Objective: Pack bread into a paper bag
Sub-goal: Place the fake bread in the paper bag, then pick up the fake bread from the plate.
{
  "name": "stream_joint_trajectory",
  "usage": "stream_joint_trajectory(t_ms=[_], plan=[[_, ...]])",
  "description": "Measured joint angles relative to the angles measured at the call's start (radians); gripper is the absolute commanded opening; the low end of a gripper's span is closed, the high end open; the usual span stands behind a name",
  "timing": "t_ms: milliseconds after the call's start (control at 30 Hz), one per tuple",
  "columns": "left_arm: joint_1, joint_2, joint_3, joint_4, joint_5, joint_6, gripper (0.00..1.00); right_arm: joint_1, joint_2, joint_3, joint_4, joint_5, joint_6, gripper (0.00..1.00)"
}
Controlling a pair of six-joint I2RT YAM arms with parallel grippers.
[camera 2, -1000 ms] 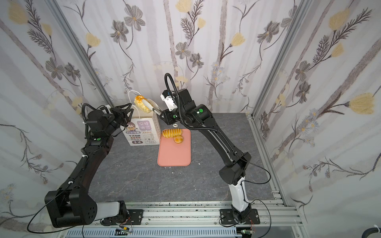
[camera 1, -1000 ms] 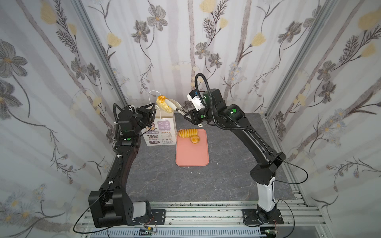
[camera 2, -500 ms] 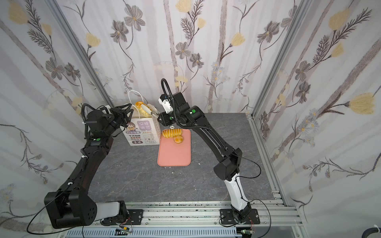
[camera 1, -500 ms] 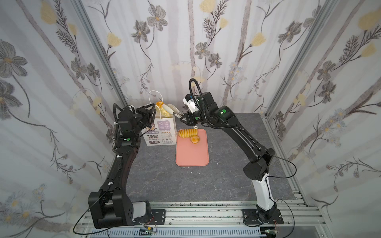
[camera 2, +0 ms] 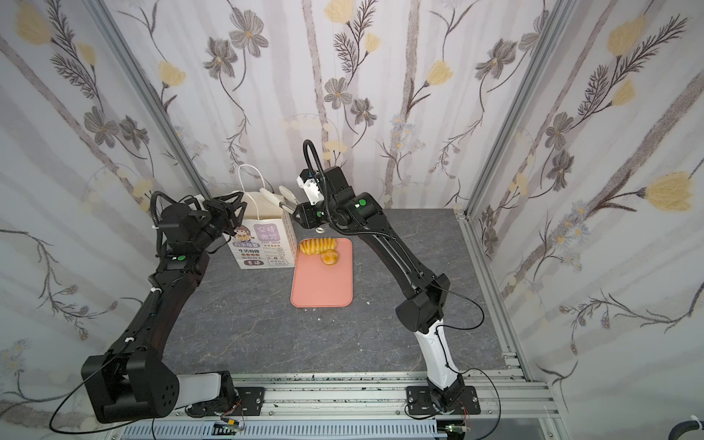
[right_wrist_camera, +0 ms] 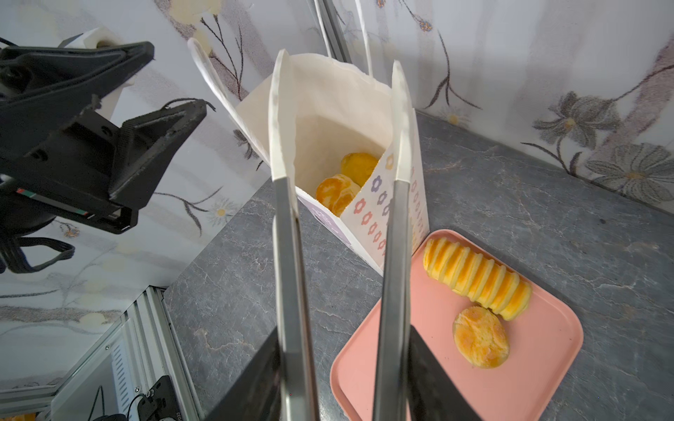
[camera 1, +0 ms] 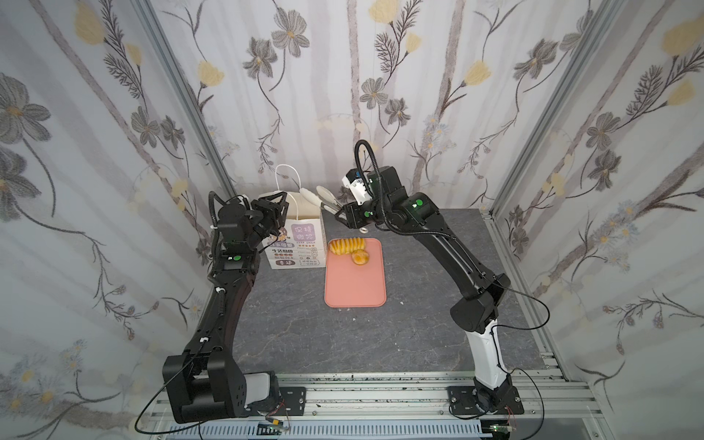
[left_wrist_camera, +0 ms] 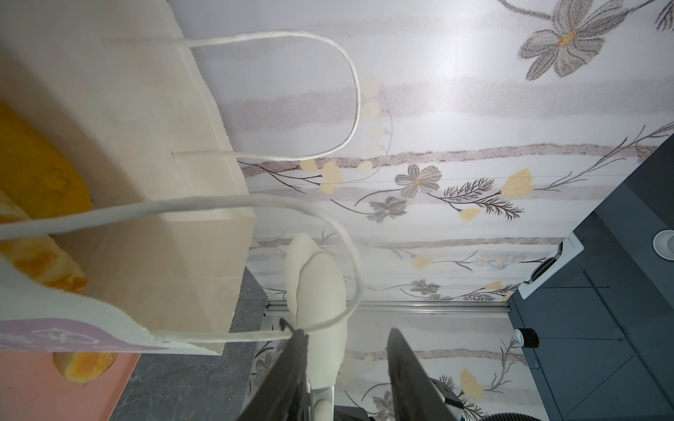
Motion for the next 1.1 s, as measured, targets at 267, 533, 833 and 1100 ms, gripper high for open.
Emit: stream_joint_trajectory(t_ms=[267, 533, 833, 1100], plan=[[0.005, 0.0, -0.003, -0.006, 0.0, 0.015, 0.39, -0.071, -0.22, -0.42, 0.013, 0.071, -0.045, 0.49], [0.011, 0.016, -0.013, -0.006, 0.001, 0.022, 0.39, -0.103, -0.341, -0.835, 0.093, 0.115, -0.06, 0.52], [0.011, 0.018, -0.007, -0.006, 0.005, 0.023, 0.39, -0.103, -0.32, -0.927, 0.163, 0.129, -0.041, 0.54], [0.012, 0.017, -0.006, -0.008, 0.005, 0.026, 0.39, -0.104, -0.286, -0.959, 0.19, 0.132, -0.041, 0.54]])
